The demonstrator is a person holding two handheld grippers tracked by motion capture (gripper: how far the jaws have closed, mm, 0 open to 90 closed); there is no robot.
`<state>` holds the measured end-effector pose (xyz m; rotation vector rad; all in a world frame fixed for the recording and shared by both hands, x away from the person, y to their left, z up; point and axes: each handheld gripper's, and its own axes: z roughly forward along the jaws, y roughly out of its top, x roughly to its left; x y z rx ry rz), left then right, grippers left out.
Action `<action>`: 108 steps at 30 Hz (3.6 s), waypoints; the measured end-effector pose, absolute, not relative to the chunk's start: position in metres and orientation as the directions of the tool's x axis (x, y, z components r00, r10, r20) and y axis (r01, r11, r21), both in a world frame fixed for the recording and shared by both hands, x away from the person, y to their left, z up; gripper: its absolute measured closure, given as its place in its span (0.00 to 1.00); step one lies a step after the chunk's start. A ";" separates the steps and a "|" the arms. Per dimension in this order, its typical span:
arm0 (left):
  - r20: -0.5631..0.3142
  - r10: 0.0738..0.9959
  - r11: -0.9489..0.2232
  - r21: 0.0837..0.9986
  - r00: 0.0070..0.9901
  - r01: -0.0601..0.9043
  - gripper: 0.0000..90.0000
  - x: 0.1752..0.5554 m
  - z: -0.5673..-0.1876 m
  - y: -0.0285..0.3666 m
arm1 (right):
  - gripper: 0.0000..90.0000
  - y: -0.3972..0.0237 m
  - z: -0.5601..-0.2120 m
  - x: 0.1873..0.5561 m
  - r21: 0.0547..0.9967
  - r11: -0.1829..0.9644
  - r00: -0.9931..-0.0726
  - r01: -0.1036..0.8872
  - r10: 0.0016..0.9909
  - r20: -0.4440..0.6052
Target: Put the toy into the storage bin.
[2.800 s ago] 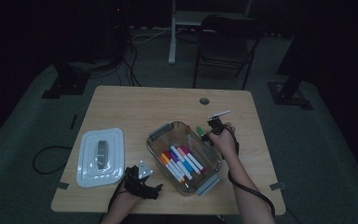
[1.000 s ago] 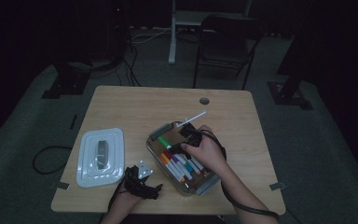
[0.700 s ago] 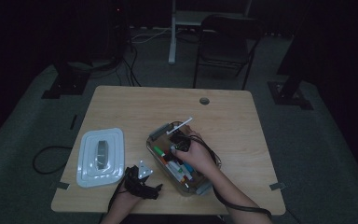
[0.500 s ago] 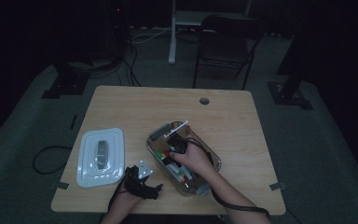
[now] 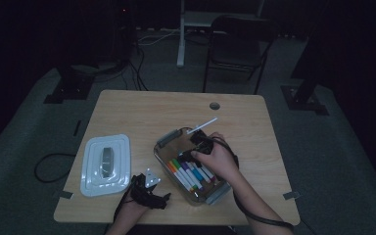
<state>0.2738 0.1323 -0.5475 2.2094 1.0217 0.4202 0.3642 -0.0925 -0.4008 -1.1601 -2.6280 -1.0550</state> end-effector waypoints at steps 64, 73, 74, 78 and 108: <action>0.015 0.765 -0.479 0.682 0.643 0.553 0.01 0.274 -0.548 0.132 | 0.85 -0.207 -0.444 0.443 0.502 0.244 -0.430 0.830 0.852 0.297; 0.015 0.767 -0.476 0.684 0.642 0.553 0.01 0.274 -0.548 0.132 | 0.85 -0.209 -0.396 0.415 0.573 0.242 -0.487 0.783 0.811 0.324; 0.015 0.767 -0.477 0.684 0.642 0.553 0.01 0.274 -0.548 0.132 | 0.85 -0.207 -0.392 0.412 0.577 0.247 -0.495 0.779 0.807 0.323; 0.015 0.766 -0.477 0.683 0.642 0.553 0.01 0.274 -0.548 0.132 | 0.85 -0.198 -0.378 0.400 0.603 0.263 -0.535 0.753 0.778 0.329; 0.015 0.766 -0.477 0.683 0.642 0.554 0.01 0.274 -0.548 0.132 | 0.85 -0.063 -0.443 0.369 0.436 0.548 -0.699 0.714 0.590 0.403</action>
